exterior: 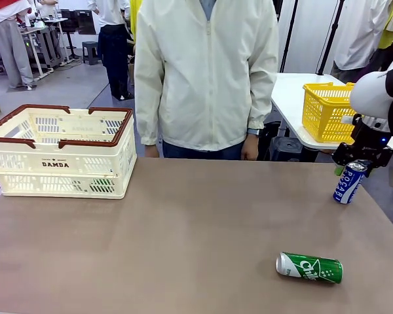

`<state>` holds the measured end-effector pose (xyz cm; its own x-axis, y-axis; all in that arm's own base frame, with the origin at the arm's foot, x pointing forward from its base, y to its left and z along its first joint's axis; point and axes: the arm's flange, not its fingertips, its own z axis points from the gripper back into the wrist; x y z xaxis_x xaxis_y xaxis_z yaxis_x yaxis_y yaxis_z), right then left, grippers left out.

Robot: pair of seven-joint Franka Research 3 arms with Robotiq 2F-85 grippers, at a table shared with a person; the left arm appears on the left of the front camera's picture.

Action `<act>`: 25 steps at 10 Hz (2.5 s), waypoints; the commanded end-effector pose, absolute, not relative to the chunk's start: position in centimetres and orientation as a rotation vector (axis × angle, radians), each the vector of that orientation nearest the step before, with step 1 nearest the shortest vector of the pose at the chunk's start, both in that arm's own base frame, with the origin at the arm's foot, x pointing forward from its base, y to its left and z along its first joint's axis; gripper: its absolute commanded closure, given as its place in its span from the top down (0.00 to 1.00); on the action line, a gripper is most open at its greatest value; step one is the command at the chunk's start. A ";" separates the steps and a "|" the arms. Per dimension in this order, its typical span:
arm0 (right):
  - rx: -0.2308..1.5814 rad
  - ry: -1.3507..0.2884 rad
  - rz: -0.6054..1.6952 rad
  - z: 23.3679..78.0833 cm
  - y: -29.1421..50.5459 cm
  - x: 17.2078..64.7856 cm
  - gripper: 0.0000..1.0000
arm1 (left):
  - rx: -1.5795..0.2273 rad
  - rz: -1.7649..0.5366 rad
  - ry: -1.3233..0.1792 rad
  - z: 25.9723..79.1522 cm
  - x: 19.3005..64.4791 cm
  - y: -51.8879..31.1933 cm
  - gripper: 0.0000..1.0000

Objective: Place the drinks into the Shopping basket.
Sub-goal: Pick up one drink and place it into the Shopping basket.

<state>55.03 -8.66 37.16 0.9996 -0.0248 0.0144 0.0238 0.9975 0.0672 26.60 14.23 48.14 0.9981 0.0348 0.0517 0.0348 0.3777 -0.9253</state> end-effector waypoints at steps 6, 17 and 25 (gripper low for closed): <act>0.051 0.013 -0.044 37.4 -7.8 55.2 0.00 | -1.201 0.002 -0.069 48.4 26.5 14.1 1.00; 0.038 -0.021 0.859 47.3 27.4 54.5 0.00 | -1.201 0.002 -0.069 48.4 26.5 14.1 1.00; -0.004 0.091 1.217 37.9 40.5 46.3 0.00 | -1.201 0.002 -0.069 48.4 26.5 14.1 1.00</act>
